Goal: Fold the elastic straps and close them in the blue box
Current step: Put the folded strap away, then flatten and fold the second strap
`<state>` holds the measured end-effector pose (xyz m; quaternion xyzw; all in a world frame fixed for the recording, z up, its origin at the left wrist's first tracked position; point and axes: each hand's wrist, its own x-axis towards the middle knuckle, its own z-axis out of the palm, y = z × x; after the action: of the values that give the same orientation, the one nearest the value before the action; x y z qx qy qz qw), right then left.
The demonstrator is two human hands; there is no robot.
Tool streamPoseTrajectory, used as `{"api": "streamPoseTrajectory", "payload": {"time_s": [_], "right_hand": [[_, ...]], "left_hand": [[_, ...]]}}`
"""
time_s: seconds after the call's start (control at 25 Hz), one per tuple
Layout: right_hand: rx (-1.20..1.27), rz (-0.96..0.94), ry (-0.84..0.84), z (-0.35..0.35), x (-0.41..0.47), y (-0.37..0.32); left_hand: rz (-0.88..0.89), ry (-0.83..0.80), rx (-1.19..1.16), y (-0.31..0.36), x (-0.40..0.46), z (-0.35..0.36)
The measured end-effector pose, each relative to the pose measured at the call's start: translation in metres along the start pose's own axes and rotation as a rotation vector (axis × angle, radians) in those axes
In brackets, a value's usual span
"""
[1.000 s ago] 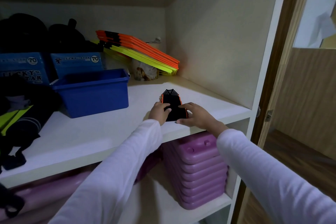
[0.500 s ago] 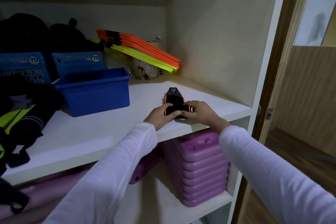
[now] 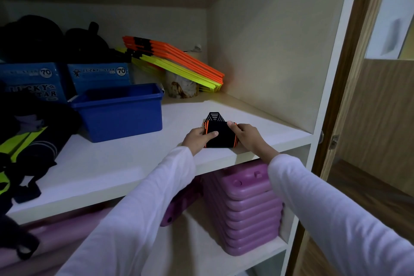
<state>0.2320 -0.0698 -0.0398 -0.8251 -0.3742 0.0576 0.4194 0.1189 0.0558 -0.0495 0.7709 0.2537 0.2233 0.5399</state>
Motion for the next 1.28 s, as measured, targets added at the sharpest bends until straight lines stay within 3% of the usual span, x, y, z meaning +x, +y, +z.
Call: {"api": "streamPoseTrajectory", "payload": {"time_s": [0.4,0.76,1.04,1.28], "right_hand": [[0.243,-0.009,-0.113,0.004,-0.002,0.001],[0.029,0.11,-0.107,0.001,0.017,-0.001],[-0.023,0.162,-0.104,0.004,0.026,-0.002],[0.014,0.038,0.04,0.01,0.021,0.0]], "left_hand": [[-0.138,0.027,-0.049,0.003,0.011,-0.004],[-0.193,0.084,0.152,0.005,0.017,-0.005],[-0.058,0.088,0.172,-0.003,0.016,-0.004],[-0.022,0.052,0.197,-0.002,0.016,-0.005]]}}
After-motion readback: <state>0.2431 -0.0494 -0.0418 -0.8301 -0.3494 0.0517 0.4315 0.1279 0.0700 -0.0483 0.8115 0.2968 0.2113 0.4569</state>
